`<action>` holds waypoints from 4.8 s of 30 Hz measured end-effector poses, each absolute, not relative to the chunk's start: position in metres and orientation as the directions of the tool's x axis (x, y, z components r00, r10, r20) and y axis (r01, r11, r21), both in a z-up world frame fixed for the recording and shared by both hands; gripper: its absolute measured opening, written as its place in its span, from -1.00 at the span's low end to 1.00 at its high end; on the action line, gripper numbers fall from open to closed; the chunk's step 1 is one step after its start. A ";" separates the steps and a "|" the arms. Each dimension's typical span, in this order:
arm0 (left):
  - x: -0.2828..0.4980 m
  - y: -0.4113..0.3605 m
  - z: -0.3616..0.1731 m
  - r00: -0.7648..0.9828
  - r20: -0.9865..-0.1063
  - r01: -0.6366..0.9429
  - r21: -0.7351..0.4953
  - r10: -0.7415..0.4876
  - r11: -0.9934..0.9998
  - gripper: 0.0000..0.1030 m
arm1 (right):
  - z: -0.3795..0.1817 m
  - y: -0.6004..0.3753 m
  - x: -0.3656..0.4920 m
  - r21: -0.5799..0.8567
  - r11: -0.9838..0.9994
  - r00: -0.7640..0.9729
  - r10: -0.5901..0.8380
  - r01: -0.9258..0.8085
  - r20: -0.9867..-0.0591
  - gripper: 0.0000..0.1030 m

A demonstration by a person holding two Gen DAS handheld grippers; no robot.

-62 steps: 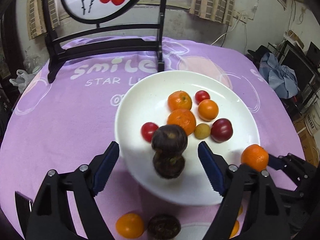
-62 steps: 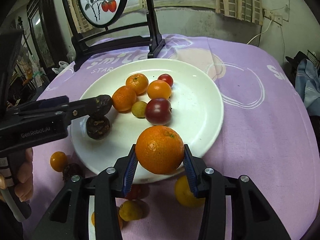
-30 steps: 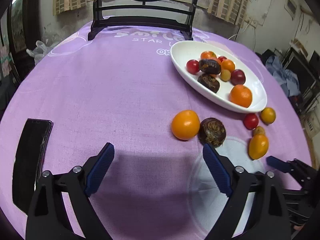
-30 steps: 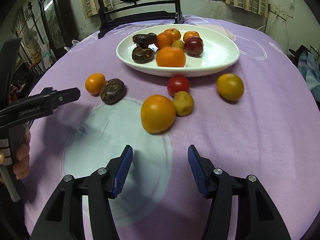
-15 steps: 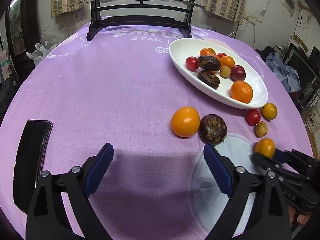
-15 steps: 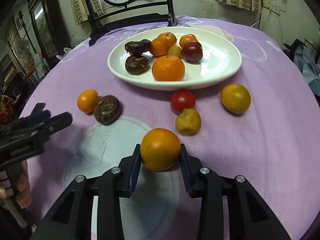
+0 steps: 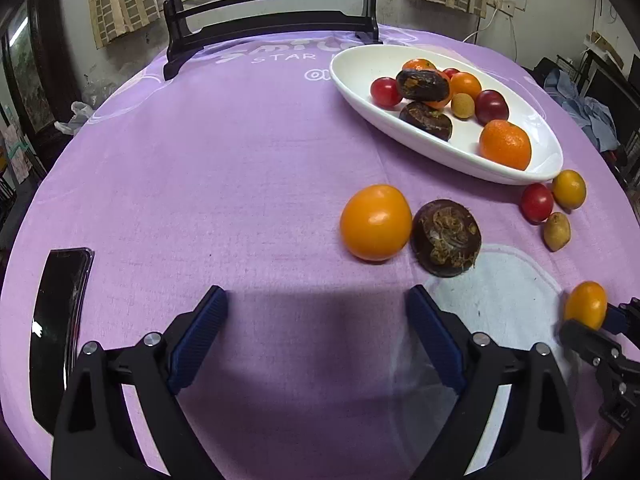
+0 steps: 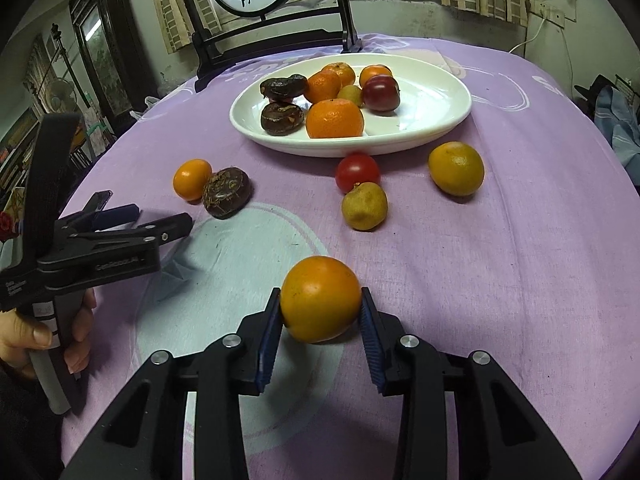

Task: Organize fruits
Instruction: 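Grasp a small orange fruit with the right tool while the left tool grasps an orange cherry tomato, then carry both held fruits over the white plate and open both tools, then grasp a small yellow-green fruit with the right tool while the left tool grasps a dark brown fruit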

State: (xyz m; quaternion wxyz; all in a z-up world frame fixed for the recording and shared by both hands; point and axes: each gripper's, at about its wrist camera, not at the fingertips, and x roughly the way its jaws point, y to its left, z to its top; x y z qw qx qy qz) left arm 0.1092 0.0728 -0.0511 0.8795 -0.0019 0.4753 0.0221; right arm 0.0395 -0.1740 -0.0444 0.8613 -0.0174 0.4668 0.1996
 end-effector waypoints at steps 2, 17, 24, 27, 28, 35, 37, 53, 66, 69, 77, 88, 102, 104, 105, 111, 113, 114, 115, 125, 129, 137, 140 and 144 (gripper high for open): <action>0.115 0.070 -0.050 0.537 -0.843 -0.034 0.024 0.039 0.999 0.73 | -0.044 -0.174 0.038 0.167 0.916 0.476 0.338 -0.365 -0.812 -0.26; 0.144 0.060 -0.047 0.536 -0.844 0.055 0.007 -0.024 0.998 0.26 | -0.037 -0.173 0.032 0.191 0.900 0.471 0.375 -0.392 -0.798 -0.26; 0.128 0.044 -0.044 0.525 -0.850 0.117 0.028 -0.038 0.993 -0.32 | -0.038 -0.174 0.034 0.190 0.903 0.480 0.371 -0.384 -0.795 -0.26; 0.117 0.046 -0.038 0.522 -0.850 0.114 -0.008 -0.067 0.994 -0.32 | -0.037 -0.177 0.035 0.192 0.906 0.489 0.371 -0.376 -0.790 -0.26; 0.113 0.047 -0.035 0.526 -0.847 0.114 -0.025 -0.082 0.993 -0.32 | -0.037 -0.177 0.036 0.192 0.906 0.491 0.371 -0.376 -0.788 -0.26; 0.086 0.042 -0.004 0.566 -0.809 0.168 -0.076 -0.159 0.983 -0.32 | -0.023 -0.184 0.031 0.243 0.889 0.518 0.428 -0.387 -0.741 -0.26; 0.084 0.038 0.009 0.584 -0.792 0.189 -0.082 -0.179 0.979 -0.32 | -0.011 -0.191 0.030 0.278 0.881 0.531 0.456 -0.382 -0.714 -0.26; 0.204 -0.008 0.012 0.532 -0.817 0.183 -0.147 -0.224 0.972 -0.32 | 0.013 -0.202 0.156 0.135 0.930 0.615 0.331 -0.343 -0.715 -0.26; 0.251 -0.009 0.006 0.535 -0.835 0.088 -0.097 -0.129 0.991 0.39 | 0.006 -0.207 0.186 0.185 0.937 0.638 0.339 -0.298 -0.691 0.00; 0.234 -0.001 0.020 0.583 -0.804 0.077 -0.083 -0.112 0.994 0.63 | 0.011 -0.216 0.175 0.205 0.934 0.640 0.351 -0.294 -0.684 0.00; 0.181 0.020 0.043 0.638 -0.767 0.047 -0.053 -0.071 0.997 0.75 | 0.016 -0.218 0.112 0.123 0.921 0.644 0.349 -0.369 -0.681 0.00; 0.112 0.035 0.006 0.587 -0.807 0.006 -0.082 -0.070 0.997 0.77 | -0.014 -0.203 0.066 0.075 0.914 0.580 0.314 -0.399 -0.751 0.01; 0.105 0.070 -0.024 0.580 -0.813 -0.064 -0.106 -0.049 0.992 0.77 | -0.045 -0.171 0.083 -0.003 0.934 0.549 0.207 -0.357 -0.809 0.01; 0.106 0.068 -0.025 0.578 -0.815 -0.056 -0.091 -0.043 0.994 0.77 | -0.045 -0.168 0.088 -0.003 0.937 0.550 0.203 -0.350 -0.810 0.01; 0.106 0.066 -0.026 0.577 -0.815 -0.050 -0.083 -0.039 0.995 0.77 | -0.045 -0.166 0.092 -0.004 0.938 0.551 0.201 -0.347 -0.810 0.00; 0.112 0.066 -0.029 0.569 -0.821 -0.042 -0.083 -0.044 0.996 0.77 | -0.043 -0.163 0.100 0.017 0.945 0.548 0.203 -0.325 -0.811 -0.45; 0.114 0.065 -0.031 0.564 -0.824 -0.041 -0.085 -0.047 0.996 0.77 | -0.041 -0.167 0.094 0.015 0.947 0.549 0.198 -0.319 -0.812 -0.45; 0.114 0.065 -0.032 0.564 -0.824 -0.040 -0.086 -0.049 0.995 0.77 | -0.041 -0.169 0.090 0.010 0.949 0.553 0.193 -0.316 -0.810 -0.45; 0.114 0.064 -0.032 0.566 -0.823 -0.039 -0.086 -0.049 0.996 0.77 | -0.040 -0.173 0.086 0.005 0.950 0.558 0.189 -0.314 -0.808 -0.45; 0.117 0.036 -0.039 0.553 -0.830 0.017 -0.074 -0.071 0.997 0.77 | -0.039 -0.204 0.060 0.093 0.945 0.546 0.259 -0.313 -0.796 -0.45; 0.122 0.027 -0.041 0.548 -0.835 0.009 -0.044 -0.041 0.999 0.77 | -0.037 -0.205 0.058 0.109 0.939 0.541 0.281 -0.327 -0.793 -0.45; 0.137 0.012 -0.050 0.524 -0.852 0.004 0.008 0.005 1.000 0.77 | -0.033 -0.209 0.054 0.126 0.933 0.543 0.302 -0.337 -0.784 -0.45; 0.141 0.009 -0.050 0.532 -0.847 0.003 0.013 0.009 1.000 0.72 | -0.032 -0.207 0.052 0.118 0.930 0.546 0.303 -0.348 -0.781 -0.45; 0.144 0.004 -0.048 0.551 -0.835 0.027 0.008 -0.008 1.000 0.44 | -0.033 -0.206 0.052 0.121 0.927 0.537 0.309 -0.356 -0.785 -0.45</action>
